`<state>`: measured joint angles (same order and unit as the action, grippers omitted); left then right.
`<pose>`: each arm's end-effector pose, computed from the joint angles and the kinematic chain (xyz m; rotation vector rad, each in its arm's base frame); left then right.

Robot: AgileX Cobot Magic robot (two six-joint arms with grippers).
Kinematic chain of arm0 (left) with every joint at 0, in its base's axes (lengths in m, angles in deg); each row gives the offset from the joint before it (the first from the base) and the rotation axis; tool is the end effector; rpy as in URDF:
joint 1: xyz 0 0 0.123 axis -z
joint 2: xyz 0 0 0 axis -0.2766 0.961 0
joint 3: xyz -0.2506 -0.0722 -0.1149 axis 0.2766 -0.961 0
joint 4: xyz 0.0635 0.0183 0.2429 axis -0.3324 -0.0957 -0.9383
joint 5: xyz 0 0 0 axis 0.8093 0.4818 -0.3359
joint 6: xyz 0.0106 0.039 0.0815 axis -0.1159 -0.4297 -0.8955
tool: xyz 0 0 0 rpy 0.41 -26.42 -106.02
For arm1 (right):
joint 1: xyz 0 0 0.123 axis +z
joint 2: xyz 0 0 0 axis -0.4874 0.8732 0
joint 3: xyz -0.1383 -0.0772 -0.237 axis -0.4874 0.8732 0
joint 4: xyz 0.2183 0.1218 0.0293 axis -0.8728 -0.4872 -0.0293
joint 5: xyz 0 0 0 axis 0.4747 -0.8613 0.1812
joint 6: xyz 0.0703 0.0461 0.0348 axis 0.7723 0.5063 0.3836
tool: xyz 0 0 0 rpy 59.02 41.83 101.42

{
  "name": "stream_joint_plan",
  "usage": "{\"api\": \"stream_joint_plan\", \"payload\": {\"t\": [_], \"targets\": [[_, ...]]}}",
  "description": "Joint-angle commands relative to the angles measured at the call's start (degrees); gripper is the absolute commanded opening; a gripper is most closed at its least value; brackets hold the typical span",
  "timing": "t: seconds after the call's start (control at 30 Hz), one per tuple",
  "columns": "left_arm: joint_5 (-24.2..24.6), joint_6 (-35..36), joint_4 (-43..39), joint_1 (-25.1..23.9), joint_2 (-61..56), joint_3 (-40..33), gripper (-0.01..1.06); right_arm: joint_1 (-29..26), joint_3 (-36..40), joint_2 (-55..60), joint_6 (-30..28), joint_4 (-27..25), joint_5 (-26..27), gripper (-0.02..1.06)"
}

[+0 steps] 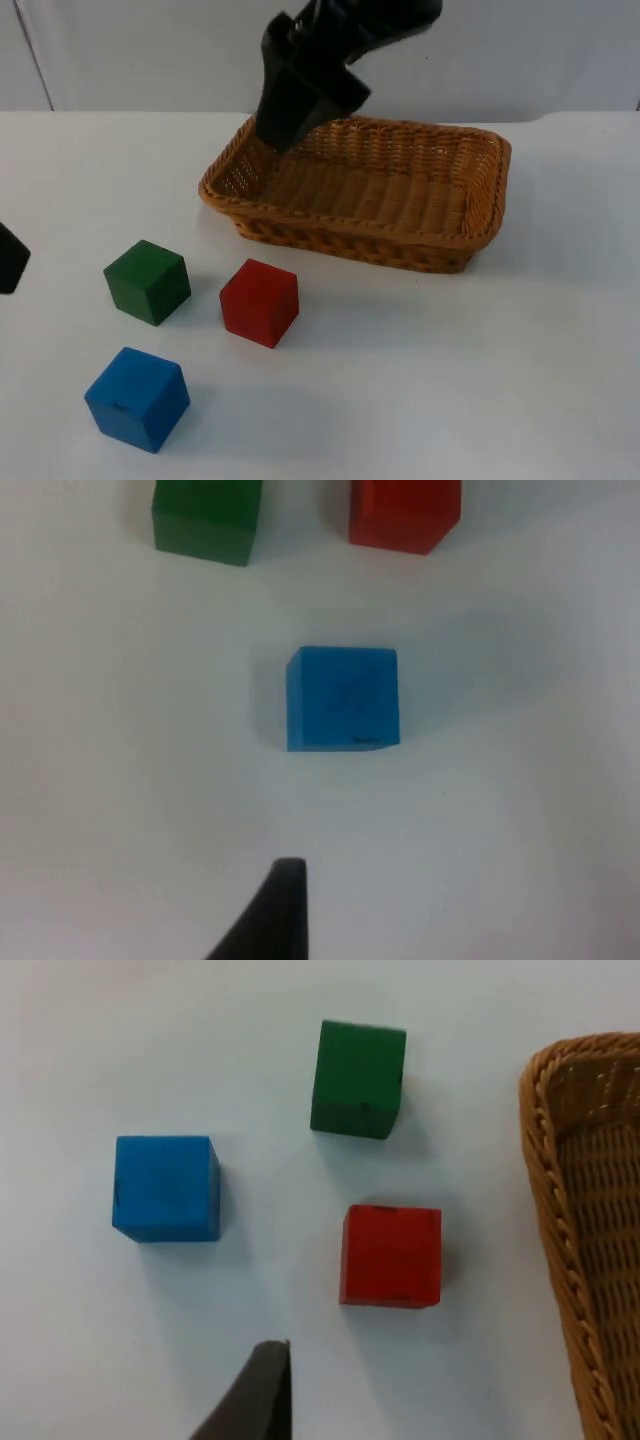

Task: Pick up one cube with each hand and place exactly two cubes into the same basket, leaving the remaining cube outside.

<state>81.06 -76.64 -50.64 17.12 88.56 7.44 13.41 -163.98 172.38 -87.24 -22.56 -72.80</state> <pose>0.1616 -0.0363 0.2753 0.4205 2.6351 -0.4463 0.3029 0.2986 0.2955 -1.4839 2.1237 0.3292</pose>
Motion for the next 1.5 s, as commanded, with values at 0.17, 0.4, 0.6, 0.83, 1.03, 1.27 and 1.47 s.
{"api": "stream_joint_plan", "payload": {"t": [0.17, 0.4, 0.6, 0.83, 1.03, 1.27, 1.47], "targets": [[-7.1, 0.6, -3.7, 4.7, 7.7, 0.4, 1.05, 0.2, -0.4, 3.9, -1.9, 0.1, 0.8, 1.05], [-14.8, 6.2, -10.7, 11.0, 15.8, 0.4, 1.05, 0.2, -0.4, 7.9, -3.4, -0.3, 1.8, 1.05], [-19.6, 10.4, -14.8, 14.0, 22.5, 0.4, 1.05, 0.2, -0.4, 11.1, -3.4, -0.5, 5.0, 1.05], [-24.4, 12.3, -16.4, 14.4, 28.9, 0.4, 1.05, 0.3, -0.4, 14.8, -2.3, -2.2, 10.2, 1.05], [-27.3, 12.6, -16.1, 14.4, 31.9, 0.4, 1.05, 0.8, -0.4, 18.3, -1.5, -2.0, 13.3, 1.05], [-29.3, 12.6, -15.4, 14.4, 34.4, 0.4, 1.05, 2.0, -0.4, 20.9, -1.5, -2.0, 17.1, 1.05], [-31.7, 12.6, -14.6, 14.4, 37.9, 0.4, 1.05, 2.1, -0.4, 22.2, -1.5, -2.1, 19.5, 1.05]]}}
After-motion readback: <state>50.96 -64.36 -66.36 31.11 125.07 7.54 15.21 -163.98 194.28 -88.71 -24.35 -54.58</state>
